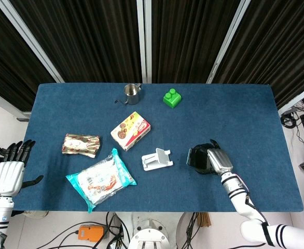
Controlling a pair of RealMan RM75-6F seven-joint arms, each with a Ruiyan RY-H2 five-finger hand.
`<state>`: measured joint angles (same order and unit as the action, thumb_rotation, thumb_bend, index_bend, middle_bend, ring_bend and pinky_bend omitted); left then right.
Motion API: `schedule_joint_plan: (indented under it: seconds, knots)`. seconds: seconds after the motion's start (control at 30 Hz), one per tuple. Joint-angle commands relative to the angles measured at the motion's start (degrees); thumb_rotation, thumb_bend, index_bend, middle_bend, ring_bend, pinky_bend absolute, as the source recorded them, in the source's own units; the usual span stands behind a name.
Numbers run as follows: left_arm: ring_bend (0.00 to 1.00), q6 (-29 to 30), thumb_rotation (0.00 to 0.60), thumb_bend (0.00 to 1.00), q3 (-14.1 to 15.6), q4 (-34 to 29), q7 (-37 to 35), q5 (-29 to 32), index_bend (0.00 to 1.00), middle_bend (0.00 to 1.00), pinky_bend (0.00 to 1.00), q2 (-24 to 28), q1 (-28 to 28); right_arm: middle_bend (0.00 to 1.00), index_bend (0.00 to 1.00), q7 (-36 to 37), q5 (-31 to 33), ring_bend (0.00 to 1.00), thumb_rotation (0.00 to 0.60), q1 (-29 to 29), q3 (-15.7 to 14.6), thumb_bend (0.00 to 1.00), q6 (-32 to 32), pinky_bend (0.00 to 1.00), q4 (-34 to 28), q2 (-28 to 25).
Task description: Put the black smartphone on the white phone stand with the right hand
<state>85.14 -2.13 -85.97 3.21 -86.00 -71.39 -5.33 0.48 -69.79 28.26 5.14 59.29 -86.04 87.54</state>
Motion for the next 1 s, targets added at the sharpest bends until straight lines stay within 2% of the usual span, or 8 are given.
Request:
schedule_joint_plan:
  seconds: [0.03,0.17,0.23,0.47,0.57,0.67,0.83,1.0]
  knots:
    - [0.0,-0.1,0.6,0.02,0.0,-0.1,0.1,0.0,0.06,0.06,0.0,0.0,0.0,0.4,0.61,2.8,-2.9,0.35,0.6,0.2,-0.2,0.43,-0.2,0.38,1.8,0.7]
    - [0.0,-0.3,0.6,0.02,0.0,-0.3,0.3,0.1,0.06,0.06,0.0,0.1,-0.2,0.4,0.6,7.7,-7.9,0.37,0.6,1.2,-0.7,0.48,-0.8,0.49,4.3,0.3]
    - [0.0,-0.4,0.6,0.02,-0.1,-0.4,0.3,0.1,0.06,0.06,0.0,0.1,-0.3,0.4,0.59,9.2,-10.2,0.38,0.6,1.9,-1.0,0.48,-0.9,0.51,5.5,0.1]
    - [0.0,-0.5,0.6,0.02,-0.2,-0.8,0.6,0.2,0.06,0.06,0.0,0.4,-0.5,0.4,0.57,18.8,-20.0,0.38,0.6,6.3,-1.6,0.48,-1.0,0.53,8.3,-3.3]
    - [0.0,1.2,0.6,0.02,0.8,2.9,-3.3,-0.1,0.06,0.06,0.0,1.9,1.4,0.4,0.57,22.9,-24.4,0.38,0.6,9.0,-0.9,0.48,0.8,0.53,9.0,-4.8]
    - [0.0,1.4,0.6,0.02,0.9,3.8,-4.3,-0.6,0.06,0.06,0.0,1.8,1.4,0.4,0.57,26.9,-27.6,0.38,0.6,11.4,-0.2,0.48,2.5,0.53,9.9,-4.9]
    - [0.0,1.2,0.6,0.02,0.9,3.6,-4.2,-0.3,0.06,0.06,0.0,1.9,1.5,0.4,0.57,37.4,-31.5,0.38,0.6,15.3,0.3,0.48,6.6,0.53,14.9,-1.2]
    - [0.0,1.2,0.6,0.02,0.8,2.8,-3.7,0.3,0.06,0.06,0.0,2.4,1.8,0.4,0.57,46.9,-33.1,0.38,0.6,17.1,-0.1,0.48,11.7,0.53,23.1,5.8]
